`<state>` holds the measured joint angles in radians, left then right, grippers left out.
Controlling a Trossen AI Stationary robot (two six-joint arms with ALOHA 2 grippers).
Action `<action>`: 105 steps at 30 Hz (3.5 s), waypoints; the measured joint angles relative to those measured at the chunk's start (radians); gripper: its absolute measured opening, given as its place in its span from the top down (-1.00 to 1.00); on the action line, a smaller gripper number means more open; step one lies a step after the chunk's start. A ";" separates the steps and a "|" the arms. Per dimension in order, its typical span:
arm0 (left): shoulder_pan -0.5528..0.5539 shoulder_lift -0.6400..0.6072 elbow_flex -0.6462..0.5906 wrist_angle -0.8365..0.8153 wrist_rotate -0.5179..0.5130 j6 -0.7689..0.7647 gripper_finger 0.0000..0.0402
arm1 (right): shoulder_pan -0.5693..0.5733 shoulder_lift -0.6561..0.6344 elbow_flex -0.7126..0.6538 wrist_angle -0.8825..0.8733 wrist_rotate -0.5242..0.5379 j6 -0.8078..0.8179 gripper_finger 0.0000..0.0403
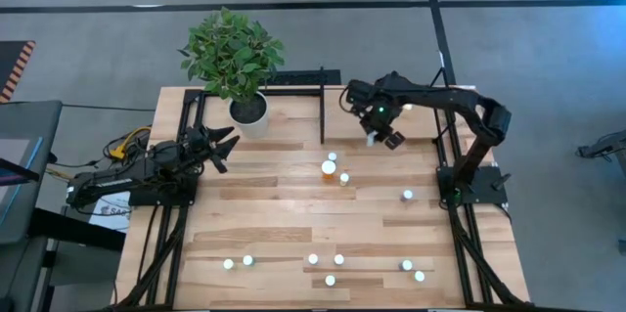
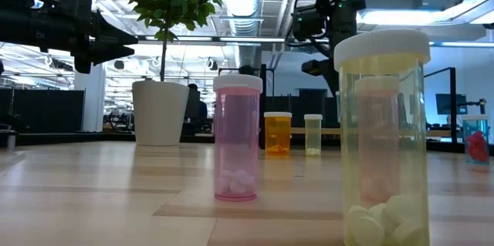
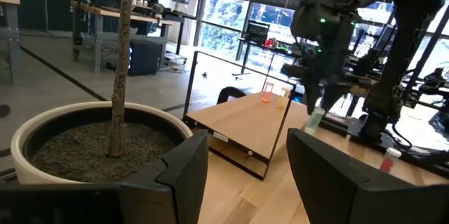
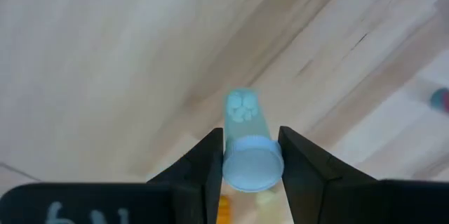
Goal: Pick and place medicine bottles onto shelf by color
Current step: Put the green pill bottle on the shelf
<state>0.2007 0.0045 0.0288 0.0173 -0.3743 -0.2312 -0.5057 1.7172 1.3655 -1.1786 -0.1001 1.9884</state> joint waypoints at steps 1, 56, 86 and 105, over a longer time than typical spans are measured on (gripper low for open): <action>0.000 0.000 0.000 0.000 0.000 0.000 0.10 | -0.012 0.000 0.000 0.004 0.000 0.022 0.31; 0.000 0.000 0.000 0.000 -0.001 0.000 0.10 | -0.430 0.091 0.038 0.191 0.101 0.072 0.25; 0.000 0.000 0.000 0.000 -0.003 0.000 0.10 | -0.454 0.089 0.038 0.176 0.131 0.016 0.25; 0.000 0.000 0.000 0.000 -0.002 0.000 0.10 | -0.454 0.089 0.038 0.156 0.135 -0.007 -0.12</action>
<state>0.2008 0.0046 0.0286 0.0174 -0.3767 -0.2314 -0.9600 1.8057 1.4033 -1.0228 0.0349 1.9810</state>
